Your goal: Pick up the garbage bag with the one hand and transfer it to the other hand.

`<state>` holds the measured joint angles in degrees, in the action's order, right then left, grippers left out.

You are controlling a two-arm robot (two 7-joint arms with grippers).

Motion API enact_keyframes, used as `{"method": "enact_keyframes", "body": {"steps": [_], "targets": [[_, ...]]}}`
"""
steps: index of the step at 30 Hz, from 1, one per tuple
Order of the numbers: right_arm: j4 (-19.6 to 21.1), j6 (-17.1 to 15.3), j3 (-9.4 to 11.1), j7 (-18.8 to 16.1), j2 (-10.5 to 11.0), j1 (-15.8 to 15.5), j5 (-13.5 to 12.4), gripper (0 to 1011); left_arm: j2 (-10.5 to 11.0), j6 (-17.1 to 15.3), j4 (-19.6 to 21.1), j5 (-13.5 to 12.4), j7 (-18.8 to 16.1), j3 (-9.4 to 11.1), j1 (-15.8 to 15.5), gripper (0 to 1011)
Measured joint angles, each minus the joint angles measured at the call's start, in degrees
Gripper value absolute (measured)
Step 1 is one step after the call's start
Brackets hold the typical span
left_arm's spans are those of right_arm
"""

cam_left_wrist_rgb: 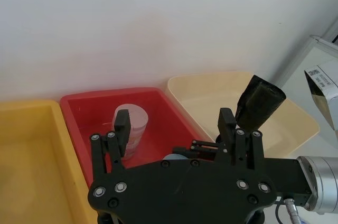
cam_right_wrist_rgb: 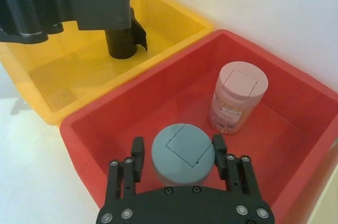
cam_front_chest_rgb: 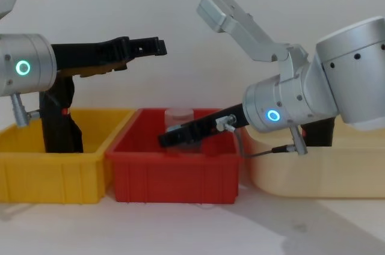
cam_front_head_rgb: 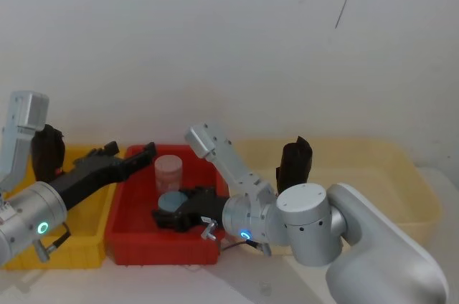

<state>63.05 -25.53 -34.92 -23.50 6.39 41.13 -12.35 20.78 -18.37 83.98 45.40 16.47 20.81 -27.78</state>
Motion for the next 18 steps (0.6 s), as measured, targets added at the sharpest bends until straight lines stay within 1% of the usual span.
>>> {"method": "enact_keyframes", "body": {"steps": [1, 2, 3, 4, 6, 14, 18], "targets": [[-0.02, 0.11, -0.01, 0.0, 0.01, 0.0, 0.09, 806, 0.0, 0.0, 0.0, 0.0, 0.0, 0.0, 0.0, 1001], [-0.03, 0.23, -0.01, 0.0, 0.02, 0.0, 0.19, 768, 0.0, 0.0, 0.0, 0.0, 0.0, 0.0, 0.0, 1002], [-0.03, 0.36, -0.01, 0.0, 0.04, 0.0, 0.34, 752, 0.0, 0.0, 0.0, 0.0, 0.0, -0.01, 0.0, 1001], [-0.03, 0.41, -0.01, 0.0, 0.05, 0.0, 0.39, 695, 0.0, 0.0, 0.0, 0.0, 0.0, 0.0, 0.0, 1002], [0.01, 0.49, 0.02, 0.01, 0.08, -0.04, 0.52, 667, 0.0, 0.0, 0.0, 0.0, 0.0, 0.0, 0.0, 1001], [1.25, 0.61, 0.83, 0.91, 0.3, -0.79, 0.93, 663, 0.0, 0.0, 0.0, 0.0, 0.0, 0.0, 0.0, 1001], [2.83, 0.6, 1.91, 2.25, 0.46, -1.63, 0.97, 663, 0.0, 0.0, 0.0, 0.0, 0.0, 0.0, 0.0, 1002]]}}
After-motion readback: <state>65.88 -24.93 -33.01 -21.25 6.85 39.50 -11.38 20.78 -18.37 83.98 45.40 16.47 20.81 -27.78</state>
